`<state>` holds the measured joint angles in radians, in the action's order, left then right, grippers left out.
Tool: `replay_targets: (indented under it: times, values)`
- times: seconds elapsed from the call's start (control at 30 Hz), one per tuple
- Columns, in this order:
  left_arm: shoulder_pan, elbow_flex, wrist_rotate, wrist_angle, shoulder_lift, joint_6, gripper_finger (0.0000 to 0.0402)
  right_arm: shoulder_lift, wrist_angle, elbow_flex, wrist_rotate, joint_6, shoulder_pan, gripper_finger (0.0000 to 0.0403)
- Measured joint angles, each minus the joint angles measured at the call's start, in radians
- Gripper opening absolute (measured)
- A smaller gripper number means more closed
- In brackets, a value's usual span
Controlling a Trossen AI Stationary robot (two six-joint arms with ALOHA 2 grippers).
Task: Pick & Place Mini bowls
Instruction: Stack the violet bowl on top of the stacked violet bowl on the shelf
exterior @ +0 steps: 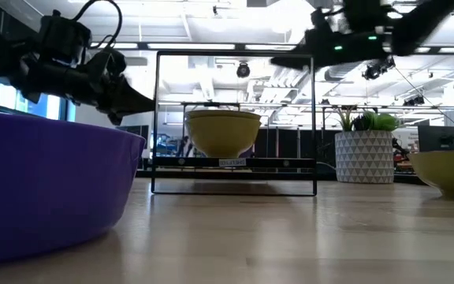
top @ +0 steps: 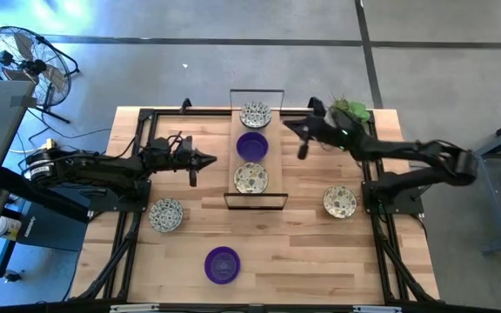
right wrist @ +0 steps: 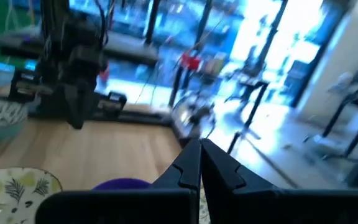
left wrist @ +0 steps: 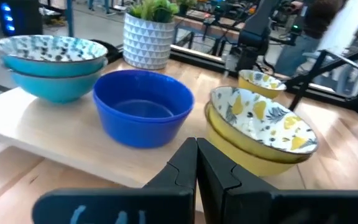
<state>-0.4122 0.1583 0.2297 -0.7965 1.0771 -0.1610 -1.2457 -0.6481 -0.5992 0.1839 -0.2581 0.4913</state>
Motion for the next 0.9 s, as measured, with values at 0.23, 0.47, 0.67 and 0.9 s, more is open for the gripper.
replay_targets:
  times: [0.23, 0.47, 0.67, 0.9]
  values:
    - [0.000, 0.093, 0.087, 0.071, 0.000, 0.007, 0.0000, 0.242, -0.189, 0.283, -0.136, 0.029, -0.040, 0.0000]
    - [0.000, 0.199, 0.153, 0.254, 0.000, 0.036, 0.0000, 0.372, -0.213, 0.428, -0.162, 0.094, -0.042, 0.0000]
    - [0.003, 0.230, 0.263, 0.329, -0.001, 0.036, 0.0000, 0.413, -0.212, 0.481, -0.157, 0.105, -0.043, 0.0000]
    - [0.117, 0.324, 0.146, 0.667, -0.001, 0.114, 0.0000, 0.417, -0.206, 0.485, -0.151, 0.102, -0.043, 0.0000]
